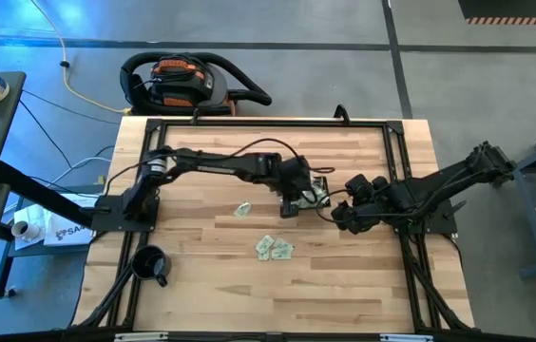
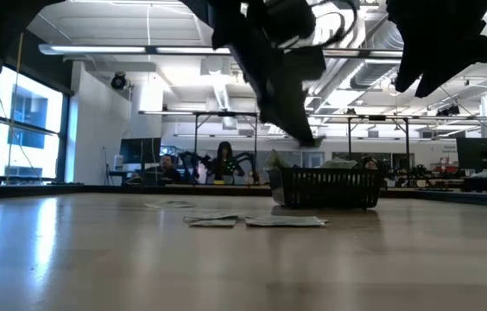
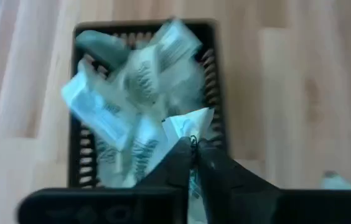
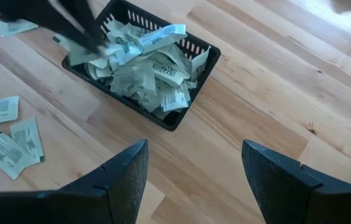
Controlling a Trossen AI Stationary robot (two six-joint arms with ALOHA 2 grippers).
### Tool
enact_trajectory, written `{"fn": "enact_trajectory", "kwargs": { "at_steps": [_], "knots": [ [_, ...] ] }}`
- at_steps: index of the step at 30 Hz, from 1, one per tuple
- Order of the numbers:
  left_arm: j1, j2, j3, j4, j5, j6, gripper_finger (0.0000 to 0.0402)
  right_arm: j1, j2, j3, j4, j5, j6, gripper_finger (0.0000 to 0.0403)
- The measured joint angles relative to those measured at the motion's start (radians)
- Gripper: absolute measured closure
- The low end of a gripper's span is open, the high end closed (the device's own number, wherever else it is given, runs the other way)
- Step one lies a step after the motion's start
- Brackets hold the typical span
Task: Pick and place Stevia / Truvia into bins
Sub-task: Put the green stevia packet into the black bin
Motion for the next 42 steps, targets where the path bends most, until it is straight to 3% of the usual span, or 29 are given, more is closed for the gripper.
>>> {"fn": "enact_trajectory", "kwargs": {
  "at_steps": [7,12,17,25,34,37,42],
  "knots": [
    [0.000,0.028,0.004,-0.026,-0.149,-0.007,0.0233,0.000,0.002,0.000,-0.007,-0.003,0.000,0.0153],
    [-0.006,-0.083,0.040,-0.306,-0.122,-0.007,0.0175,0.000,0.014,0.000,-0.013,0.003,0.000,0.0153],
    [-0.021,-0.161,-0.042,-0.538,-0.100,-0.035,0.0162,0.000,0.028,0.000,-0.017,0.030,-0.005,0.0153],
    [-0.019,-0.202,-0.395,-0.368,-0.089,-0.168,0.0187,-0.021,0.061,-0.001,0.001,0.068,-0.033,0.0153],
    [-0.019,-0.212,-0.597,-0.027,-0.061,-0.193,0.0205,-0.034,0.101,-0.001,0.003,0.015,-0.034,0.0153],
    [-0.019,-0.211,-0.609,-0.013,-0.093,-0.186,0.0255,-0.033,0.106,-0.001,0.008,-0.001,-0.034,0.0153],
    [-0.019,-0.204,-0.567,0.007,-0.150,-0.107,0.0378,-0.029,0.087,0.000,0.084,0.058,-0.031,0.0153]
  ]
}}
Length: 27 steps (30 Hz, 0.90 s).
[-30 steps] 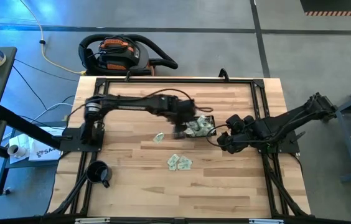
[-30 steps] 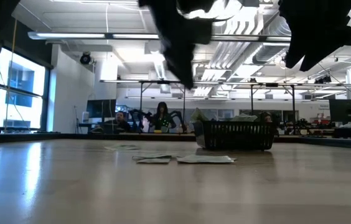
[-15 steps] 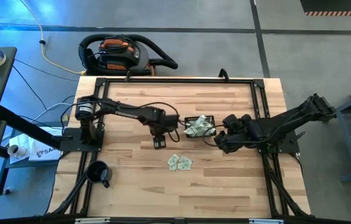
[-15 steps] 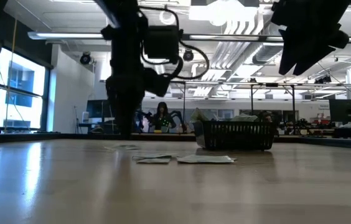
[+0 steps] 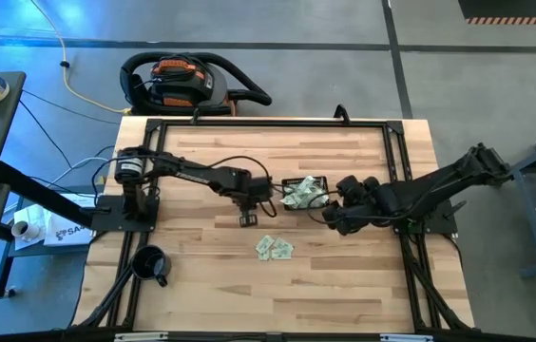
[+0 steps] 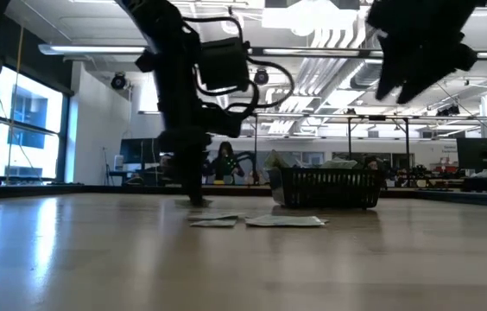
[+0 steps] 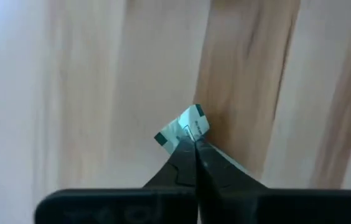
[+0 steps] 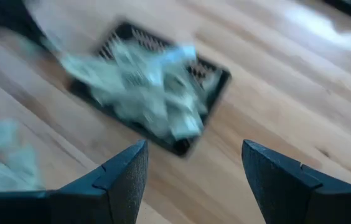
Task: Pick and place Stevia / Truvia into bins
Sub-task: Put the green stevia packet into the black bin
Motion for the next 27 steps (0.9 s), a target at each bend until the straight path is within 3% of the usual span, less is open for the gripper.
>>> {"fn": "enact_trajectory", "kwargs": {
  "at_steps": [5,11,14,19,22,27],
  "knots": [
    [0.007,0.004,0.162,-0.006,0.050,0.026,0.0358,0.001,-0.031,0.042,0.064,0.103,-0.062,0.0153],
    [-0.002,0.001,0.390,0.007,0.069,0.109,0.0381,-0.006,-0.032,0.121,-0.028,0.128,-0.091,0.0153],
    [-0.002,0.006,0.420,0.106,0.101,0.182,0.0379,0.011,-0.032,0.145,-0.057,0.121,-0.066,0.0153],
    [0.029,0.119,0.420,0.195,0.081,0.177,0.0372,0.038,-0.032,0.159,-0.068,0.119,-0.041,0.0153],
    [0.053,0.177,0.418,0.229,0.082,0.191,0.0344,0.046,-0.032,0.163,-0.075,0.118,-0.030,0.0153],
    [0.048,0.167,0.419,0.177,0.048,0.173,0.0260,0.046,-0.032,0.163,-0.086,0.106,-0.029,0.0153]
  ]
}}
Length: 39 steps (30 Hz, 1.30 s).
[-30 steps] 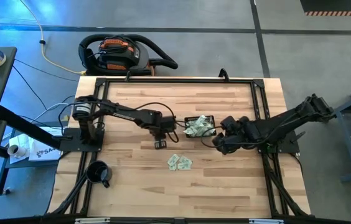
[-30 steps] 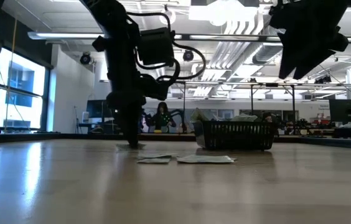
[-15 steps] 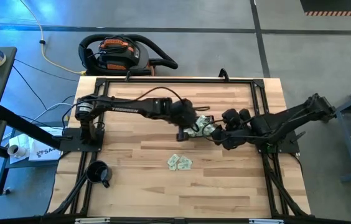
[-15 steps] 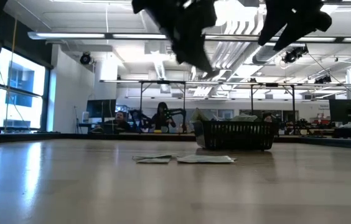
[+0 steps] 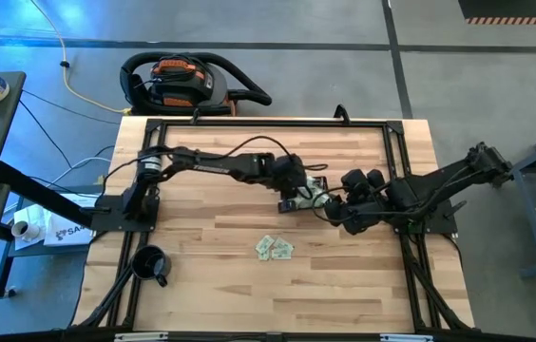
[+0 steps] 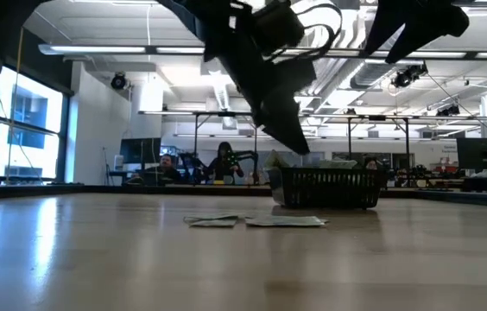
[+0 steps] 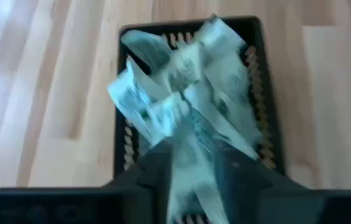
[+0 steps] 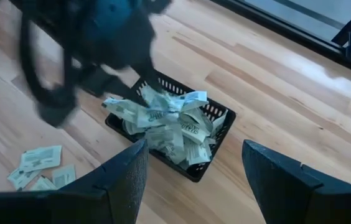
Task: Pick and place Stevia / Truvia into bins
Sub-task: Put the green stevia packet into the black bin
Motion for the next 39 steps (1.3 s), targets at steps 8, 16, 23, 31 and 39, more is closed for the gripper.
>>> {"fn": "enact_trajectory", "kwargs": {
  "at_steps": [8,16,23,31,39],
  "knots": [
    [-0.037,-0.137,0.144,-0.555,0.173,-0.062,0.0176,-0.011,0.000,0.000,-0.042,0.005,0.000,0.0153],
    [-0.136,-0.180,-0.079,-0.570,0.299,-0.001,0.0210,-0.052,0.000,-0.003,-0.044,0.006,-0.050,0.0153],
    [-0.221,-0.177,-0.225,-0.277,0.225,-0.211,0.0225,-0.057,0.000,-0.003,-0.058,-0.053,-0.050,0.0153],
    [-0.302,-0.157,-0.233,-0.203,0.065,-0.523,0.0153,-0.052,-0.005,-0.007,-0.295,-0.068,-0.077,0.0153],
    [-0.312,-0.128,-0.237,-0.228,0.004,-0.790,0.0120,-0.061,-0.173,-0.180,-0.280,-0.080,-0.255,0.0153]
  ]
}}
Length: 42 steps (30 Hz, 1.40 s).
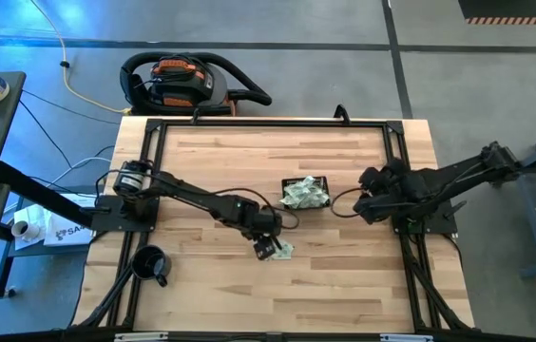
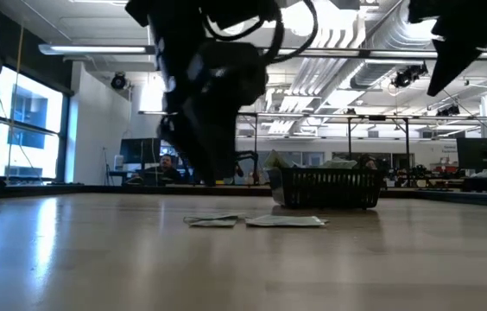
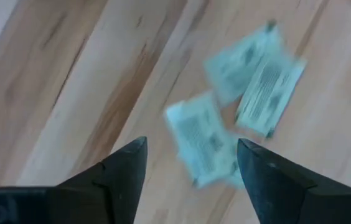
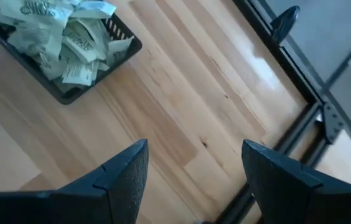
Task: Pick and place Stevia / Truvia into bins
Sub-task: Put the green stevia packet into the black bin
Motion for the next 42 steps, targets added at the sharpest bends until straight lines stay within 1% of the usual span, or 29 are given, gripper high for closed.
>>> {"fn": "enact_trajectory", "kwargs": {
  "at_steps": [2,4,6,9,14,17,19,21,23,27,28,30,31,34,37,40,42],
  "knots": [
    [0.001,0.013,0.006,0.039,-0.002,-0.046,0.0125,0.006,-0.058,-0.045,0.028,0.013,-0.010,0.0153],
    [0.002,0.018,0.003,0.014,-0.004,-0.060,0.0132,0.006,-0.114,-0.081,0.057,0.026,-0.026,0.0153],
    [0.001,0.040,0.005,0.061,-0.004,-0.077,0.0138,0.006,-0.168,-0.112,0.084,0.032,-0.033,0.0153],
    [0.001,0.051,0.003,0.064,0.000,-0.117,0.0145,0.006,-0.233,-0.144,0.106,0.043,-0.037,0.0153],
    [0.001,0.091,0.005,0.068,0.017,-0.124,0.0154,0.004,-0.301,-0.187,0.123,0.081,-0.031,0.0153],
    [0.001,0.101,0.005,0.067,0.008,-0.090,0.0171,-0.003,-0.312,-0.196,0.131,0.093,0.000,0.0153],
    [0.000,0.112,0.007,0.058,-0.019,-0.072,0.0192,-0.003,-0.312,-0.198,0.127,0.089,0.023,0.0153],
    [0.000,0.113,0.008,0.042,-0.036,-0.058,0.0223,-0.003,-0.309,-0.198,0.129,0.092,0.022,0.0153],
    [0.007,0.114,0.008,0.033,-0.045,-0.034,0.0264,-0.003,-0.309,-0.198,0.130,0.093,0.026,0.0153],
    [0.021,0.111,0.006,0.039,-0.077,0.051,0.0363,-0.003,-0.309,-0.198,0.131,0.100,0.028,0.0153],
    [0.029,0.112,0.007,0.046,-0.089,0.061,0.0378,-0.003,-0.309,-0.198,0.133,0.105,0.028,0.0153],
    [0.048,0.113,0.007,0.047,-0.104,0.065,0.0379,-0.003,-0.309,-0.198,0.137,0.115,0.029,0.0153],
    [0.062,0.113,0.007,0.047,-0.099,0.070,0.0373,-0.003,-0.309,-0.198,0.137,0.120,0.030,0.0153],
    [0.102,0.097,0.026,0.009,-0.034,0.099,0.0362,-0.003,-0.308,-0.198,0.137,0.119,0.058,0.0153],
    [0.134,0.054,0.075,0.004,0.018,0.134,0.0380,-0.003,-0.308,-0.198,0.138,0.093,0.082,0.0153],
    [0.161,-0.016,0.132,0.024,0.055,0.183,0.0381,-0.003,-0.308,-0.198,0.138,0.072,0.097,0.0153],
    [0.183,-0.025,0.167,0.031,0.083,0.217,0.0381,-0.003,-0.308,-0.198,0.138,0.066,0.098,0.0153]
  ]
}}
